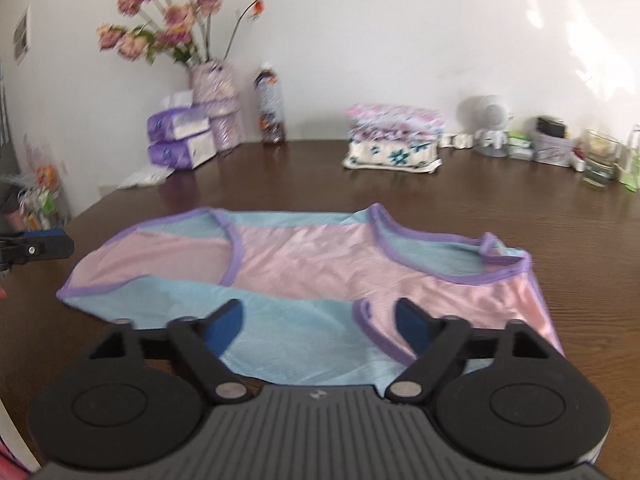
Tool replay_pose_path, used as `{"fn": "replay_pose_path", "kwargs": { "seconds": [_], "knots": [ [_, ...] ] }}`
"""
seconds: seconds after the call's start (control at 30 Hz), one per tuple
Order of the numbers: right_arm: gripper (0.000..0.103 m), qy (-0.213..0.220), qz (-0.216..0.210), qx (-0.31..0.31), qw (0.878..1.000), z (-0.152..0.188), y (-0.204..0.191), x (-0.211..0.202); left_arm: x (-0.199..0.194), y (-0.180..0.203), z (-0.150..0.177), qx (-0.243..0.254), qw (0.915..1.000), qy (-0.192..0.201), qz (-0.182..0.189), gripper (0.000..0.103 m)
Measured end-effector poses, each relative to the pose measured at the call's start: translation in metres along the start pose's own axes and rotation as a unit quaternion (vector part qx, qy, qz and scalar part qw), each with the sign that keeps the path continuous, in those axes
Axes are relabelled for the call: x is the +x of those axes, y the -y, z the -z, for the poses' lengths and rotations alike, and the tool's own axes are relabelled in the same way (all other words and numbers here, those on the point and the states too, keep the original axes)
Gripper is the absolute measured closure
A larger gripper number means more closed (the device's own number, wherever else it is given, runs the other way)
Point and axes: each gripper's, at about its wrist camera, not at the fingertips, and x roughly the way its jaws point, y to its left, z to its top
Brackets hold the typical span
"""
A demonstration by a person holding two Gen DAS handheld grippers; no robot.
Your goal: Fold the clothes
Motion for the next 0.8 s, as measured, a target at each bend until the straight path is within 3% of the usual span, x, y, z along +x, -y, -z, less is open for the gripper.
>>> {"fn": "replay_pose_path", "kwargs": {
  "seconds": [0.03, 0.17, 0.4, 0.8],
  "knots": [
    [0.001, 0.005, 0.002, 0.006, 1.0, 0.0, 0.002, -0.004, 0.002, 0.004, 0.0, -0.006, 0.9999, 0.001, 0.015, 0.0],
    [0.0, 0.014, 0.017, 0.016, 1.0, 0.004, 0.006, -0.017, 0.014, 0.023, 0.003, -0.022, 0.9988, -0.014, 0.041, 0.0],
    [0.0, 0.016, 0.061, 0.042, 0.997, 0.016, 0.011, -0.038, 0.02, 0.053, 0.013, -0.017, 0.9994, -0.027, 0.012, 0.0],
    [0.0, -0.004, 0.104, 0.103, 0.989, 0.045, 0.036, -0.047, 0.028, 0.067, 0.021, 0.002, 0.9979, -0.059, 0.028, 0.0]
  ]
}}
